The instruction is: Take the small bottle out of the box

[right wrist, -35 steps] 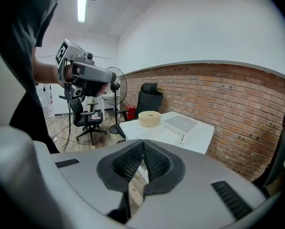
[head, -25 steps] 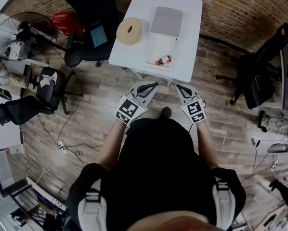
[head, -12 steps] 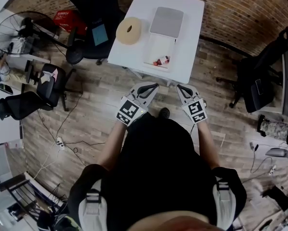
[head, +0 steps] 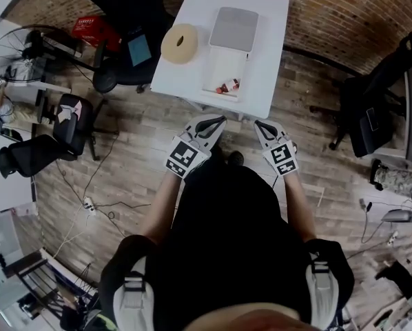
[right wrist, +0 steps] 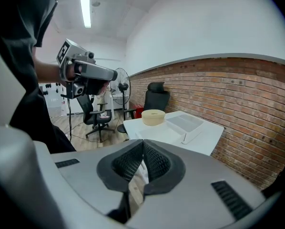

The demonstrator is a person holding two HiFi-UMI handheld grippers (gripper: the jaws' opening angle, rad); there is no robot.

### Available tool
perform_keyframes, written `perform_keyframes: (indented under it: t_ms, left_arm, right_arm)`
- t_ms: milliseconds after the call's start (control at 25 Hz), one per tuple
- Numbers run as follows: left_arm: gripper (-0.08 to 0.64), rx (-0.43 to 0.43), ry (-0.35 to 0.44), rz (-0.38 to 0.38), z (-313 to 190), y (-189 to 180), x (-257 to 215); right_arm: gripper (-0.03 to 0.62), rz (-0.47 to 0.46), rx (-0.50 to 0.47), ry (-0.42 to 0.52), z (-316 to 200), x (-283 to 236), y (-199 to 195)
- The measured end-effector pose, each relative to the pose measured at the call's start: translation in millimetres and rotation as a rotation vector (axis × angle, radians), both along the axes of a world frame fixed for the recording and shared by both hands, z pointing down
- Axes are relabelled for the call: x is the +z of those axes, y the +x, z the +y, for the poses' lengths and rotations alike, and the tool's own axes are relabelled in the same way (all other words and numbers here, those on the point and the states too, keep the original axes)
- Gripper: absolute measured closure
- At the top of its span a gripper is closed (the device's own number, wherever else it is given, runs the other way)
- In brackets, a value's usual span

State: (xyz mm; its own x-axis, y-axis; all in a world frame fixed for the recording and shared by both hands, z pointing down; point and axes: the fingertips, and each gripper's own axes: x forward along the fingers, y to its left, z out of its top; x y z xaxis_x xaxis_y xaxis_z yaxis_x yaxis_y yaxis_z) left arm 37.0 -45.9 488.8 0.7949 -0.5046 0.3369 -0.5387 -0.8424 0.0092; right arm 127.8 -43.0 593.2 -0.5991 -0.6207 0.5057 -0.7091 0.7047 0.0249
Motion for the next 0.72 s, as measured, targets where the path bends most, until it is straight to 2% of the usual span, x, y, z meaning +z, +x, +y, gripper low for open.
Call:
perform_keyframes:
  t_ms: [240, 560, 720]
  left_arm:
    - [0.535, 0.020, -0.019, -0.014, -15.7, 2.2, 9.4]
    - [0.534, 0.036, -0.024, 0.036, -44.4, 3.9, 9.5]
    - [0.462, 0.051, -0.034, 0.035, -57.9, 4.8, 16.3]
  right_arm:
    - [0.594, 0.014, 0.012, 0.007, -13.7, -2.7, 3.3]
    - [0.594, 0.047, 0.052, -0.004, -32.7, -3.6, 12.8]
    - [0.594, 0.072, 0.052, -0.002, -46.7, -5.3, 13.8]
